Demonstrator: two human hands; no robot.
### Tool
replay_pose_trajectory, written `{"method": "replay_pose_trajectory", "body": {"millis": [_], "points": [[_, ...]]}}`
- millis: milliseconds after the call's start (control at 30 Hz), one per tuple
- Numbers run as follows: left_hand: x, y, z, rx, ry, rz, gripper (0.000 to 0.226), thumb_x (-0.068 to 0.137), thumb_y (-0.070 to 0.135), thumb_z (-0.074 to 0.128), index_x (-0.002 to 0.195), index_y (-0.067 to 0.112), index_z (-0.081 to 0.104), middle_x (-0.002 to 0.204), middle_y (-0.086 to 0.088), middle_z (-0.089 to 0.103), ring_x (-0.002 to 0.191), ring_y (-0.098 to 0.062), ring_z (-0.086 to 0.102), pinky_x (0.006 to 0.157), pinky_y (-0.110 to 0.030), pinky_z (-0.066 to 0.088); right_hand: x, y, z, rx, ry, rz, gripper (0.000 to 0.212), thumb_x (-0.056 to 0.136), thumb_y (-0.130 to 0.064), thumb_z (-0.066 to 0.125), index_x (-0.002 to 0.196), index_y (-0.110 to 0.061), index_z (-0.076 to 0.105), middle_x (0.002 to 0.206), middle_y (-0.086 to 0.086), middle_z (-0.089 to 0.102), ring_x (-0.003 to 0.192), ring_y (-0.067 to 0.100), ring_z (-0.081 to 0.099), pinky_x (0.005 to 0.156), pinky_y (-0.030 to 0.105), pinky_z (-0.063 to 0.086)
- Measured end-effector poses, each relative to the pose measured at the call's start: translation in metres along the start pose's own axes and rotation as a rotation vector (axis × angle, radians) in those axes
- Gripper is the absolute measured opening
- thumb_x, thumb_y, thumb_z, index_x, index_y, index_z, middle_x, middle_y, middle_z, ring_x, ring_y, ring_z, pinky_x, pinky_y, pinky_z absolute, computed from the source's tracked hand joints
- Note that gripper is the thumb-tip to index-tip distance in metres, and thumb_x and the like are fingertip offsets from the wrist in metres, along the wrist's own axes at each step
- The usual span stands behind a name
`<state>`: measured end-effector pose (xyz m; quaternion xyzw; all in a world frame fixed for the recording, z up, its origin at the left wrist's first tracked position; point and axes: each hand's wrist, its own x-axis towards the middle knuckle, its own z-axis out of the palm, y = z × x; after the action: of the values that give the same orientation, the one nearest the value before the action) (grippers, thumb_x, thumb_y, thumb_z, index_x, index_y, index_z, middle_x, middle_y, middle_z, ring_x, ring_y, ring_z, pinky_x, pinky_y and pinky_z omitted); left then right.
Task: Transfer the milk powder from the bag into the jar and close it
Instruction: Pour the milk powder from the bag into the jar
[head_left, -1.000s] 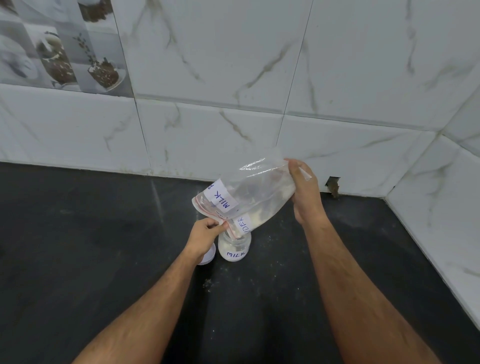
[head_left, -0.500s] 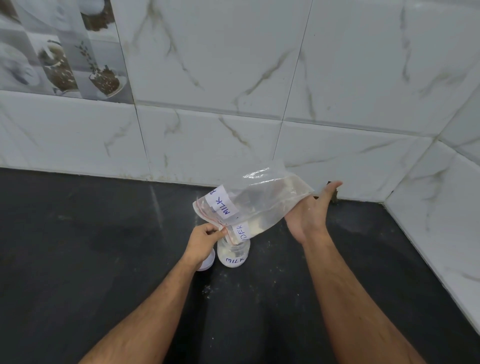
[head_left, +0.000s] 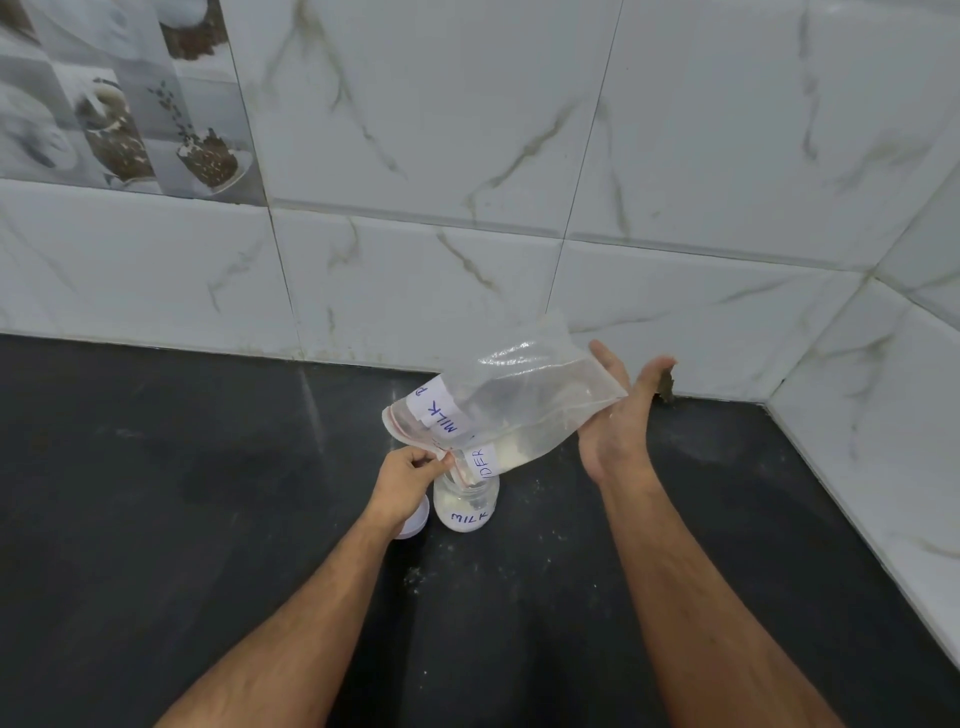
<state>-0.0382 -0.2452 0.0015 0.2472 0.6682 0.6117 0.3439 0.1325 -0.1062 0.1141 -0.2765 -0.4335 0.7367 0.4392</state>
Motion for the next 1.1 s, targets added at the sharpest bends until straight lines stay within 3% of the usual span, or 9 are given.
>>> {"method": "replay_pose_trajectory", "body": {"millis": [167,233,333,400,500,600,667,833,1100], "points": [[-0.001,0.002,-0.001,-0.012,-0.013,-0.018,0.014,0.091,0.01,0.068,0.093,-0.003,0.072,0.092,-0.009,0.076,0.083,-0.012,0.07,0.078,-0.023,0.055,0.0,0.018,-0.005,0.01,-0.017,0.134,0.119,0.056,-0.101,0.017,0.147,-0.031,0.046,0.142,-0.002,0.06,0.131,0.023,0.055,0.109,0.051,0.042],[-0.003,0.004,-0.001,-0.032,-0.025,-0.029,0.011,0.092,0.009,0.067,0.095,0.001,0.073,0.094,-0.006,0.076,0.085,-0.01,0.071,0.077,-0.021,0.055,-0.001,0.024,-0.004,-0.085,-0.053,0.17,0.102,0.068,-0.097,0.022,0.143,-0.035,0.051,0.139,-0.004,0.063,0.129,0.023,0.057,0.107,0.054,0.043],[-0.004,0.008,0.001,-0.068,-0.033,-0.077,0.008,0.092,0.009,0.066,0.089,0.007,0.073,0.087,0.001,0.076,0.079,-0.004,0.07,0.073,-0.018,0.05,0.002,0.027,0.01,-0.321,-0.127,0.145,0.047,0.097,-0.059,0.044,0.132,-0.032,0.059,0.128,-0.005,0.07,0.123,0.023,0.062,0.105,0.055,0.047],[-0.006,0.013,0.005,-0.085,-0.031,-0.125,0.01,0.093,0.01,0.065,0.085,0.008,0.07,0.083,0.004,0.074,0.073,0.0,0.066,0.064,-0.011,0.048,0.003,0.028,0.024,-0.429,-0.134,0.08,0.039,0.098,-0.045,0.051,0.132,-0.03,0.058,0.125,-0.005,0.07,0.119,0.02,0.065,0.102,0.05,0.051],[-0.009,0.018,0.008,-0.128,-0.028,-0.176,0.008,0.095,0.012,0.063,0.088,0.01,0.068,0.086,0.005,0.071,0.07,0.003,0.064,0.058,-0.009,0.044,0.002,0.024,0.043,-0.435,-0.147,-0.013,0.044,0.096,-0.044,0.053,0.135,-0.024,0.056,0.128,-0.002,0.068,0.122,0.018,0.063,0.1,0.04,0.052],[-0.014,0.021,0.008,-0.189,-0.023,-0.202,0.015,0.097,0.012,0.06,0.103,0.001,0.068,0.09,0.005,0.07,0.07,0.007,0.065,0.061,-0.01,0.042,-0.002,0.021,0.052,-0.355,-0.17,0.027,0.058,0.1,-0.064,0.031,0.145,-0.031,0.049,0.142,-0.008,0.058,0.133,0.012,0.051,0.114,0.041,0.04],[-0.017,0.021,0.01,-0.234,-0.002,-0.205,0.019,0.098,0.009,0.056,0.109,-0.005,0.064,0.091,0.003,0.067,0.064,0.011,0.065,0.059,-0.009,0.045,-0.01,0.02,0.054,-0.296,-0.226,0.047,0.085,0.083,-0.08,0.014,0.147,-0.033,0.044,0.146,-0.008,0.054,0.138,0.012,0.045,0.118,0.039,0.034],[-0.022,0.021,0.014,-0.317,-0.001,-0.201,0.017,0.1,0.006,0.053,0.111,-0.004,0.061,0.095,0.0,0.066,0.057,0.012,0.065,0.063,-0.01,0.048,-0.019,0.037,0.047,-0.286,-0.207,0.028,0.12,0.055,-0.101,0.02,0.152,-0.033,0.037,0.15,-0.012,0.05,0.139,0.006,0.044,0.115,0.03,0.035],[-0.022,0.02,0.016,-0.311,0.019,-0.206,0.031,0.098,0.003,0.054,0.126,-0.01,0.056,0.114,-0.013,0.068,0.071,0.0,0.069,0.055,-0.007,0.05,-0.023,0.053,0.033,-0.275,-0.16,0.118,0.103,0.074,-0.089,0.005,0.15,-0.029,0.038,0.146,-0.007,0.054,0.135,0.016,0.051,0.117,0.049,0.035]]}}
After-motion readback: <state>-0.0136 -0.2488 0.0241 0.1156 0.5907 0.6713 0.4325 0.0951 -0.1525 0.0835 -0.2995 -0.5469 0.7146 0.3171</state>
